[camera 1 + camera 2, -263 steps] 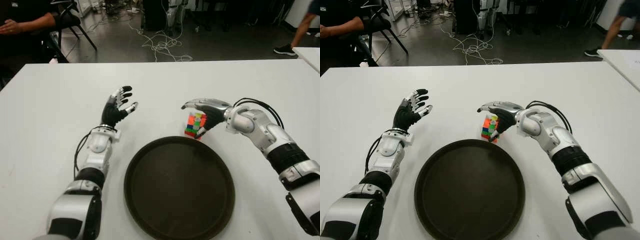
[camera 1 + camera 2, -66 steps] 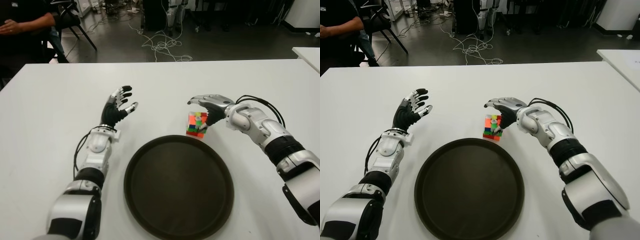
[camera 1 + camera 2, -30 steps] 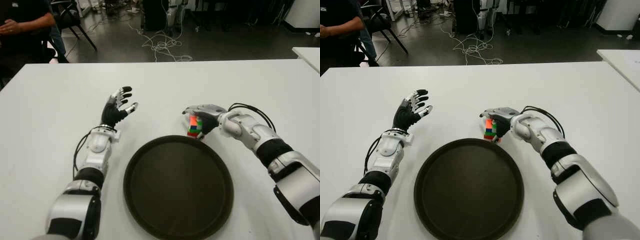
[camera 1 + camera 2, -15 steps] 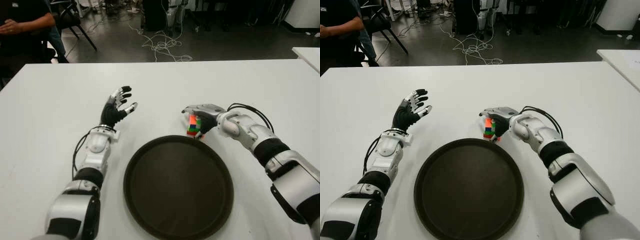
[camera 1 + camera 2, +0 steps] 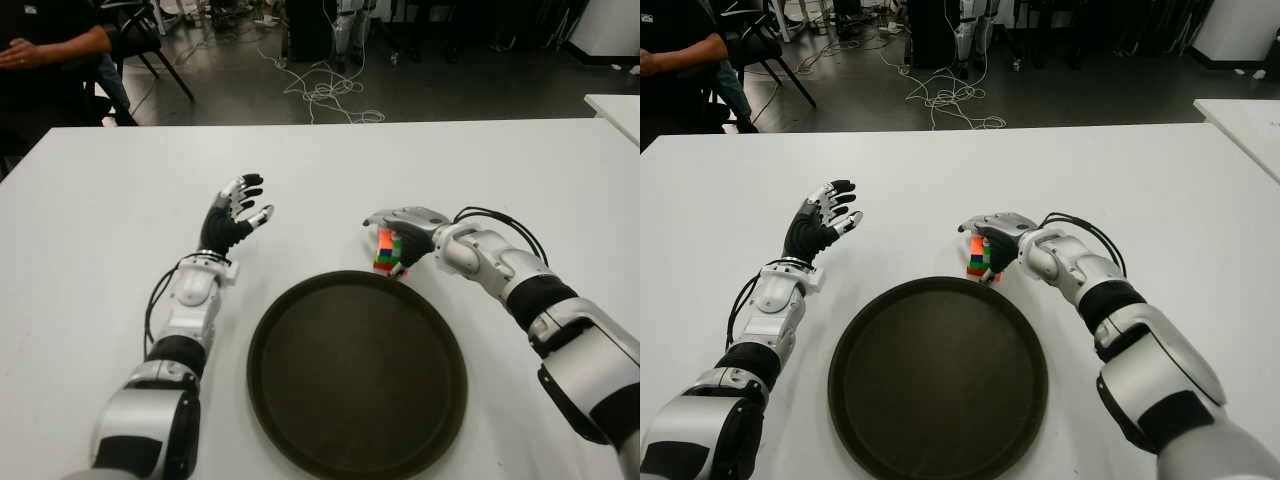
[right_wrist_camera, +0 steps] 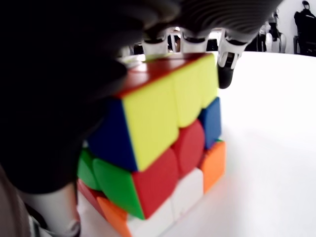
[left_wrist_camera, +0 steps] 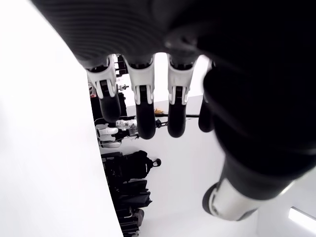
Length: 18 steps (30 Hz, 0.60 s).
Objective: Pick up the Rubik's Cube and put it in the plate
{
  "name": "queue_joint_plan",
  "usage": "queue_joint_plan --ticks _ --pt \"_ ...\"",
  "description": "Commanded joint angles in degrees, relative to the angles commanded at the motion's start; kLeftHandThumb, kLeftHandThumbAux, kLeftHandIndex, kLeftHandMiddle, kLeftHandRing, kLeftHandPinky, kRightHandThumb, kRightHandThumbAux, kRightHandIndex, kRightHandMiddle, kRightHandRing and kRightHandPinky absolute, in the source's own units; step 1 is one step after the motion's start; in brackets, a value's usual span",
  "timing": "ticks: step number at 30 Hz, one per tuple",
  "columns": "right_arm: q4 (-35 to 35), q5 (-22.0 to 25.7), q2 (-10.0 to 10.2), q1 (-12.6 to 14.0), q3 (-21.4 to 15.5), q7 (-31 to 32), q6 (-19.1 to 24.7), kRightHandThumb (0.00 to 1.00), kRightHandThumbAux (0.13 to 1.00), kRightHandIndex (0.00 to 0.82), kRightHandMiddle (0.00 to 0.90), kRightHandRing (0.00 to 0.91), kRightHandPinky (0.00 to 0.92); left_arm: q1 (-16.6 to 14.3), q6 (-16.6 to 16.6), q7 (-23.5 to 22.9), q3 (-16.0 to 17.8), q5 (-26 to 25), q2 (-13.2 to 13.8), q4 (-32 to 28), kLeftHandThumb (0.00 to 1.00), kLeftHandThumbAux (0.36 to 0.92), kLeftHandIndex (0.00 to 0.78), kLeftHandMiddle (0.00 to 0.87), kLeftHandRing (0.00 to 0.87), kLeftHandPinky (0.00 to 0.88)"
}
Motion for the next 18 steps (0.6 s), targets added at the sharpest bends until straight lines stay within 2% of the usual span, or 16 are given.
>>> queue_joint_plan --ticks 1,2,4,8,18 --pt "0.2 0.0 0.0 0.0 0.0 -0.3 -0.1 0.398 0.793 0.313 0.322 0.353 0.399 0.0 0.0 0.0 0.0 0.0 0.0 0.0 0.0 0.816 0.219 0.199 0.159 0.128" --pt "0.3 -0.1 0.1 0.0 -0.1 -1.2 -0.3 0.453 0.783 0.333 0.339 0.37 0.416 0.0 -0.1 0.1 0.0 0.0 0.0 0.0 0.0 0.816 0.219 0.198 0.159 0.128" --pt "0.6 -0.2 0.1 -0.1 -0.1 -2.8 -0.6 0.586 0.758 0.383 0.446 0.465 0.482 -0.1 -0.1 0.2 0.0 0.1 0.0 0.1 0.0 0.805 0.213 0.193 0.153 0.125" --pt "1.4 -0.5 0.3 -0.2 -0.2 -6.1 -1.3 0.659 0.744 0.412 0.544 0.549 0.53 -0.2 -0.1 0.2 -0.1 0.4 0.1 0.3 0.0 0.81 0.197 0.18 0.142 0.121" --pt "3.2 -0.2 0.8 -0.4 -0.8 -11.6 -2.2 0.675 0.74 0.42 0.623 0.638 0.632 -0.2 -0.8 0.2 -0.3 0.7 0.3 0.5 0.0 0.801 0.206 0.187 0.153 0.126"
